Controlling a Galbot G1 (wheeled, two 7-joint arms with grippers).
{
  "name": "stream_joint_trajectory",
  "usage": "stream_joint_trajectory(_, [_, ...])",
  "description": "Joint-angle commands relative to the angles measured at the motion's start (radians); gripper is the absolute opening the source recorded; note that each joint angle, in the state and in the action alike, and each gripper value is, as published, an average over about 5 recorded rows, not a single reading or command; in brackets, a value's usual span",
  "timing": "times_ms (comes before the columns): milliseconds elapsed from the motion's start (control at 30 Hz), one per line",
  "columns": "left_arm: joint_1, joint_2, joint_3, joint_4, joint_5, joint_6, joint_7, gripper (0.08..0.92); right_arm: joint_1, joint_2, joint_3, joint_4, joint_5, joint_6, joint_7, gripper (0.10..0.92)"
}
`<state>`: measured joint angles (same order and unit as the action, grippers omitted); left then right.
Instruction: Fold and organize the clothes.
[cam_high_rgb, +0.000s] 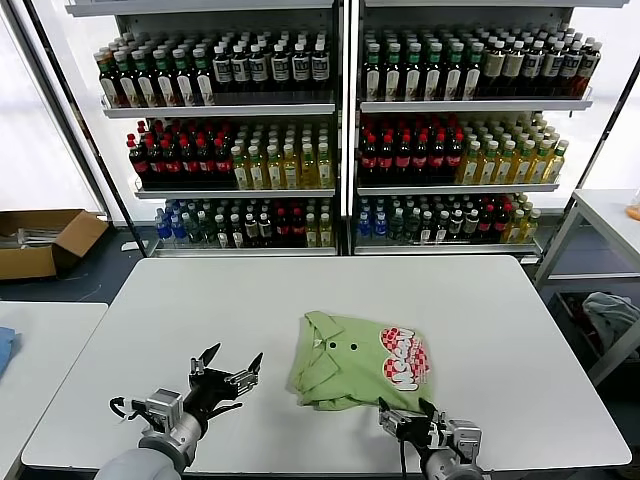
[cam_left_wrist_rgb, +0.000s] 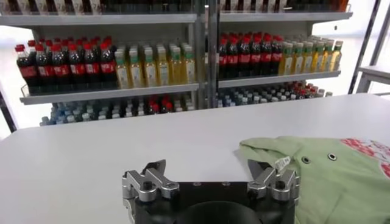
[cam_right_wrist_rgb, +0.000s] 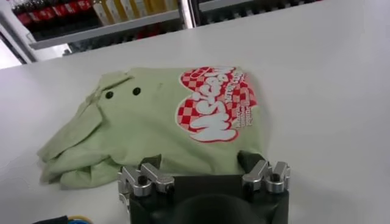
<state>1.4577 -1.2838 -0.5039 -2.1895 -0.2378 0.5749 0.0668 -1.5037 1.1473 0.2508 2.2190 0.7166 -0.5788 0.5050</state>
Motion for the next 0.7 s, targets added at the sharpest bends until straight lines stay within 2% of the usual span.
stream_joint_trajectory(33, [-0.001,-0.007,0.002,-0.011,-0.002,-0.002,-0.004,0.823,-0.015,-0.025,0.103,0.177,-0.058,0.000,-0.065,0.823])
stream_joint_trajectory(200, [-0.001,-0.025,0.003,-0.027,-0.012,-0.031,-0.021,0.823,0.031,-0.027,0.083,0.187,-0.200,0.000,-0.080,0.823])
stream_joint_trajectory(333, [-0.012,-0.064,-0.010,-0.030,-0.078,-0.114,-0.076,0.823,0.035,-0.034,0.112,0.122,-0.519,0.043,-0.147,0.823])
stream_joint_trajectory(400, [-0.012,-0.084,-0.013,-0.033,-0.098,-0.143,-0.093,0.823,0.030,-0.046,0.156,0.080,-0.607,0.071,-0.170,0.823])
stream_joint_trajectory(700, [-0.035,-0.124,-0.024,-0.028,-0.038,-0.254,-0.090,0.823,-0.012,-0.040,0.356,0.018,-0.455,0.088,-0.181,0.823])
